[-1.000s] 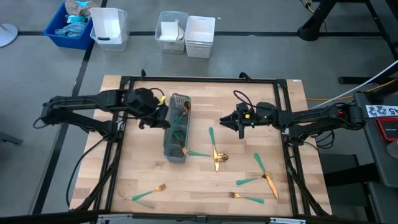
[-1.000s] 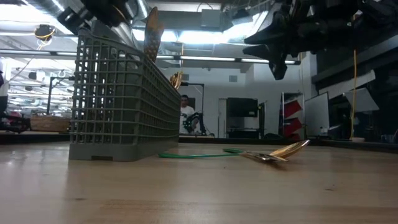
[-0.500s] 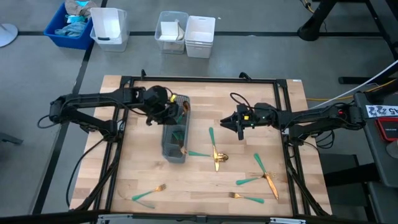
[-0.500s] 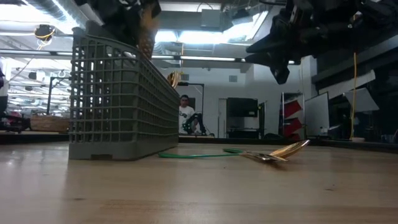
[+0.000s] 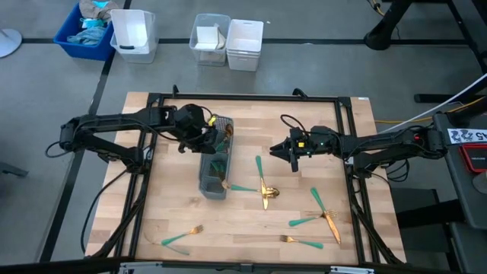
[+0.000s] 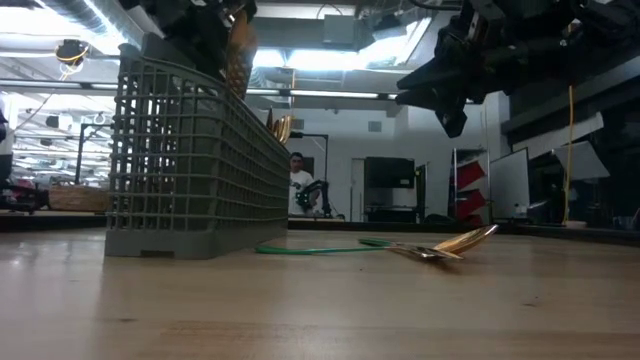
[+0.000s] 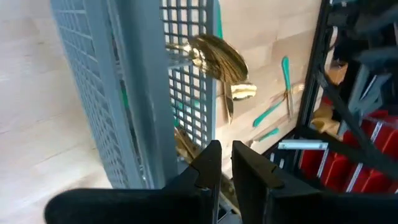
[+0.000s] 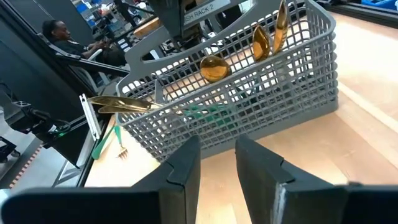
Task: Sort silverware
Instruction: Put the green fork into the gray silverware rack
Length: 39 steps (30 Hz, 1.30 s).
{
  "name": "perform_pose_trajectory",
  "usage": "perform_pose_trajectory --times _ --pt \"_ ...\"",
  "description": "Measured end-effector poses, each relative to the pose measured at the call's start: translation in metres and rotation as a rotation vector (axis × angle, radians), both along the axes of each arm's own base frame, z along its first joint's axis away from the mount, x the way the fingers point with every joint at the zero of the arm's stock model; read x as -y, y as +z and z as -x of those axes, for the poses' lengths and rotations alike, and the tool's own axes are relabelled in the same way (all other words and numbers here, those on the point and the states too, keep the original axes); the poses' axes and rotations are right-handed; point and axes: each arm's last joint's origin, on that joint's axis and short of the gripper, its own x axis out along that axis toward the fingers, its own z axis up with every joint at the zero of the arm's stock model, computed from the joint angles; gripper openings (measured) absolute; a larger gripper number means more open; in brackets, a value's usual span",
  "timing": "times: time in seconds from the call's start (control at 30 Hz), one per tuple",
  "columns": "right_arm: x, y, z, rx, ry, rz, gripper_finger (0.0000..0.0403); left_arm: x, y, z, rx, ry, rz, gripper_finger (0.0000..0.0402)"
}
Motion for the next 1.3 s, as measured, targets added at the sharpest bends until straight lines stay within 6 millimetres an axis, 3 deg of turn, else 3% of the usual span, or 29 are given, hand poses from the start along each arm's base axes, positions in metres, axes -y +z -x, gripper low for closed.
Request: perform_pose_trajectory --times 0.33,0.53,0.73,1.0,1.3 --pt "-0.005 -0.002 0.001 -0.021 0.155 -0.078 0.0101 0.001 0.024 0.006 0.218 -0.099 -0.154 0.0031" --pt "-0.009 -0.013 0.005 -0.156 0.155 -0.185 0.0101 0.009 0.036 0.006 0.345 -0.258 -0.417 0.0031" --pt "-0.026 -0.023 0.008 -0.272 0.144 -0.188 0.0101 0.028 0.039 0.001 0.425 -0.498 -0.669 0.0031" --pt "-0.053 -0.023 0.009 -0.286 0.123 -0.165 0.0101 0.081 0.038 0.008 0.482 -0.767 -0.682 0.0011" --pt "-0.081 -0.024 0.015 -0.289 0.112 -0.147 0.0101 0.159 0.019 0.048 0.296 -0.916 -0.536 0.0001"
